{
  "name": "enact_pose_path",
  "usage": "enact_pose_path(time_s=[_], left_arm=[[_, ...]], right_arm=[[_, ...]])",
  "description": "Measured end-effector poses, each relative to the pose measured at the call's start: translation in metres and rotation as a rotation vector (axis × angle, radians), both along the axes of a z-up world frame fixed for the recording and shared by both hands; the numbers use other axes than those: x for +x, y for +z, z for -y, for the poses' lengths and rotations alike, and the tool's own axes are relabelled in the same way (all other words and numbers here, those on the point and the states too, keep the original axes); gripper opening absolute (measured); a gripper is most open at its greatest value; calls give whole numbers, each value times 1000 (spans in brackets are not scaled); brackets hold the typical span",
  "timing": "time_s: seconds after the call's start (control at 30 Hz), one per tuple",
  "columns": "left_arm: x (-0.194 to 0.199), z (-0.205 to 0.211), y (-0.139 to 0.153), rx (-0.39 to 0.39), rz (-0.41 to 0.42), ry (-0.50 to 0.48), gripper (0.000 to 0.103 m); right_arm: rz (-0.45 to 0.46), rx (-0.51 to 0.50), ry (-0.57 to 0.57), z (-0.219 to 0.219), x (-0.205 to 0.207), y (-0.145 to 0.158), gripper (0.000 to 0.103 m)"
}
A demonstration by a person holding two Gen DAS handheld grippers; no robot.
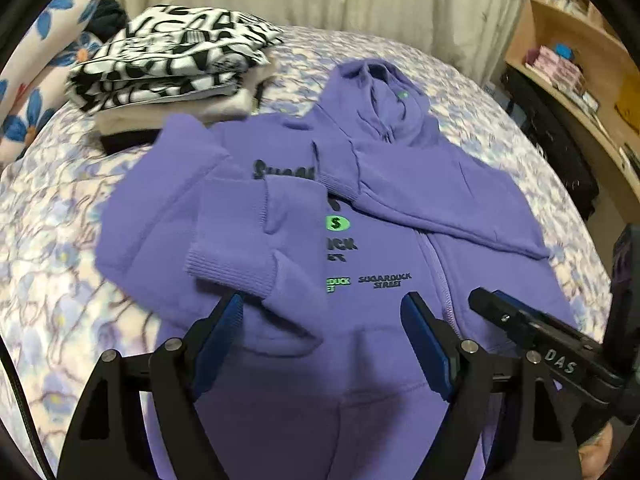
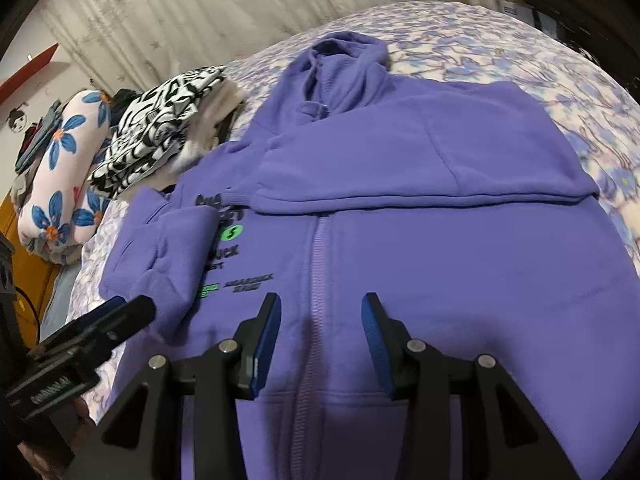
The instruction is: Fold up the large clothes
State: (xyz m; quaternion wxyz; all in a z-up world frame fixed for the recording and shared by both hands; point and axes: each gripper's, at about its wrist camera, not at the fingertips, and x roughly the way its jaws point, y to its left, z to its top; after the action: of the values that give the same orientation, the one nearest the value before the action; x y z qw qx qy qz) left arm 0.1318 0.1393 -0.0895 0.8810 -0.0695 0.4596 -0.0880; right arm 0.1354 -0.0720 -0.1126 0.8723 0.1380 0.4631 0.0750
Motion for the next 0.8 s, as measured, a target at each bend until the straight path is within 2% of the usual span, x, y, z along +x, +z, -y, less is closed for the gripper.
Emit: enact_pose_path(time_s=[0.07,0.17,0.43,0.6,0.8], left_arm=[[-5,-8,7,-10,7,21,80],[-17,-22,14,-5,23,57,80],[-43,-58,15,60,35,152,80],[-49,-74,9,56,20,196,80],[-50,-83,-1,56,-1,216,80]], right_arm=[[8,0,17,-5,-1,3,50],[27,4,54,-17,-4,8,55],[50,-24,220,-70,-5,19,56],[37,-44,316,-110,6,17,57],[19,-160,408,-160,23,1,57]])
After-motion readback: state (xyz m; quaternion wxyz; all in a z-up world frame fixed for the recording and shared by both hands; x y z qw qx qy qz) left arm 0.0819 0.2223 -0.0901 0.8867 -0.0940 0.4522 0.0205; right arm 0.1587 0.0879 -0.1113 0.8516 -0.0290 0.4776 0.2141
